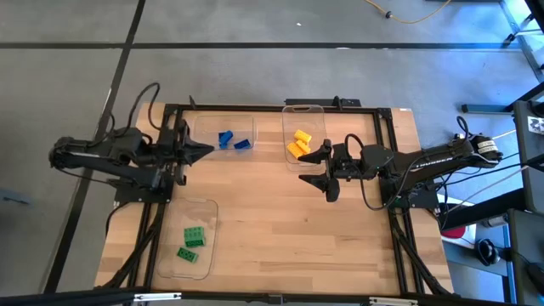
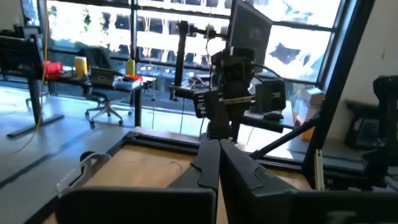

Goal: Sort & place blocks by color
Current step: Return to Home Position

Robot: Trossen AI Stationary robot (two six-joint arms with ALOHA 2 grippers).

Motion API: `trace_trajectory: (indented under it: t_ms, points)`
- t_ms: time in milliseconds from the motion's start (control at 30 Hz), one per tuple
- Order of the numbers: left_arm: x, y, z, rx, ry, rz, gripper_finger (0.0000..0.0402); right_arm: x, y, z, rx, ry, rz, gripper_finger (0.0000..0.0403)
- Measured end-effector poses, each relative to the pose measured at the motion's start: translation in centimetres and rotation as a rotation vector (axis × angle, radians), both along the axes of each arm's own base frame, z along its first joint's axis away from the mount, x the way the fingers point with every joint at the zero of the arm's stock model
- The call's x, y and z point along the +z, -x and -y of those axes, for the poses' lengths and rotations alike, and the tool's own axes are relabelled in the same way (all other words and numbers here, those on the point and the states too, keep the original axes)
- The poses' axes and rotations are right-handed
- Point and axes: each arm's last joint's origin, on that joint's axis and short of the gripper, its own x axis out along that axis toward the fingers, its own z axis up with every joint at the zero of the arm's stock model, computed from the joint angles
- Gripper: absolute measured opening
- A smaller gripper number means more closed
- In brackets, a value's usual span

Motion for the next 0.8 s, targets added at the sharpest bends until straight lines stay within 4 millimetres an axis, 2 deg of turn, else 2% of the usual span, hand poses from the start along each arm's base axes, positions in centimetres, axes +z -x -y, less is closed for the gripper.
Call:
trace_trajectory:
  t_ms: [233,500,800]
  points:
    - [-4.5,1.6,-0.2,-0.021,0.066,0.161,0.0,0.0,0.0,0.0,0.0,-0.008,0.0,0.031]
    - [-9.8,2.5,-0.3,-0.042,0.16,0.215,0.0,0.1,0.0,0.0,0.0,-0.008,0.011,0.031]
    - [-12.9,3.7,-0.5,-0.047,0.203,0.283,0.0,0.2,0.0,0.0,0.0,-0.01,0.016,0.031]
